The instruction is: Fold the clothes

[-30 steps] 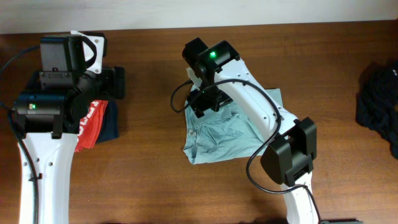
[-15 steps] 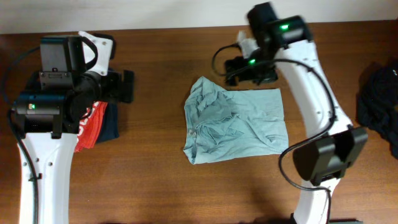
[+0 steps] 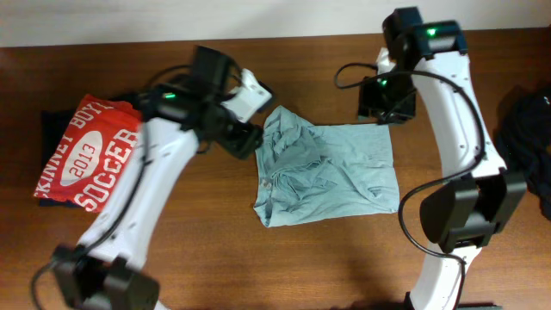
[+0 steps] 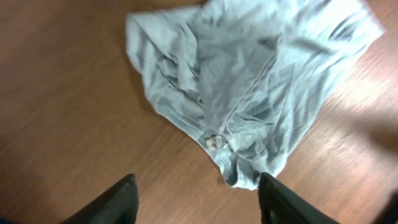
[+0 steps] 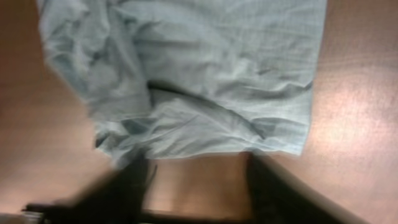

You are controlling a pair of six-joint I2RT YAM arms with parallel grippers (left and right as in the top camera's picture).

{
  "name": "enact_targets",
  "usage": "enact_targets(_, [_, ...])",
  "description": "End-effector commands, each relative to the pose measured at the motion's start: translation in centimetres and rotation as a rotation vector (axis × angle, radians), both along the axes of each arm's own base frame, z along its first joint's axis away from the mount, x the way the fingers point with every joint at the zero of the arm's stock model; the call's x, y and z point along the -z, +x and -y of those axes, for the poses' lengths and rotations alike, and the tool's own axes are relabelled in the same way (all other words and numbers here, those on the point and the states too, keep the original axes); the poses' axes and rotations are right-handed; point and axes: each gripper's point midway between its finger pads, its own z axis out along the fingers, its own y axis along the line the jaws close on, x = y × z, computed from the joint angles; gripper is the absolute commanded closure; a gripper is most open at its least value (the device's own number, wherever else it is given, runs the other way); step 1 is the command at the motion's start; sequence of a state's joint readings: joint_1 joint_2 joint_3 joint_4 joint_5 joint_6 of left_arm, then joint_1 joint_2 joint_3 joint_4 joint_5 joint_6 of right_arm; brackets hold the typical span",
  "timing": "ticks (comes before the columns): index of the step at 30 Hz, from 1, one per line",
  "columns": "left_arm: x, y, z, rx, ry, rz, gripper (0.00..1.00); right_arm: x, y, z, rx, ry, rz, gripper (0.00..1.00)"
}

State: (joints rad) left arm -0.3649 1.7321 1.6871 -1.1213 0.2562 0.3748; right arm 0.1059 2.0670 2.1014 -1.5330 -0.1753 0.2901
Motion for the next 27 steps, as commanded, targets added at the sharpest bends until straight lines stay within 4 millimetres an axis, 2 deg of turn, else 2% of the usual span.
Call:
enact_targets(1, [0.7, 0.8, -0.4, -0.022, 0.059, 0.025, 0.39, 3.7, -1.2, 0.6, 0.016, -0.061, -0.08, 0.92])
enact_targets(3, [0.7, 1.0, -0.7, -0.03, 0.071, 0.035, 0.39, 6.1, -1.8, 0.4, 0.014, -0.051, -0.11, 0.96])
enact_targets(8, [0.4, 1.3, -2.1, -0.067, 0.137, 0.061, 0.38, 10.7, -3.6, -0.6, -0.002, -0.001, -0.172, 0.96])
enact_targets(11, [0.0, 1.3, -2.3, -0.078, 0.139, 0.074, 0.38, 12.1, -4.2, -3.3, -0.154, 0.114, -0.147, 0.96])
enact_targets(16, [-0.4, 1.2, -2.3, -0.079, 0.135, 0.083, 0.38, 14.6, -4.4, -5.3, -0.224, 0.112, -0.102, 0.96])
enact_targets(21, [-1.2, 1.2, -2.8, -0.095, 0.126, 0.1, 0.38, 15.4, -5.4, -7.9, -0.39, 0.134, -0.068, 0.96])
enact_targets(24, [-2.1, 1.3, -3.8, -0.121, 0.118, 0.12, 0.38, 14.7, -7.9, -10.7, -0.477, 0.228, -0.122, 0.96])
enact_targets(27, [-2.8, 1.4, -4.6, -0.142, 0.112, 0.135, 0.37, 14.3, -9.7, -11.6, -0.5, 0.24, -0.177, 0.96])
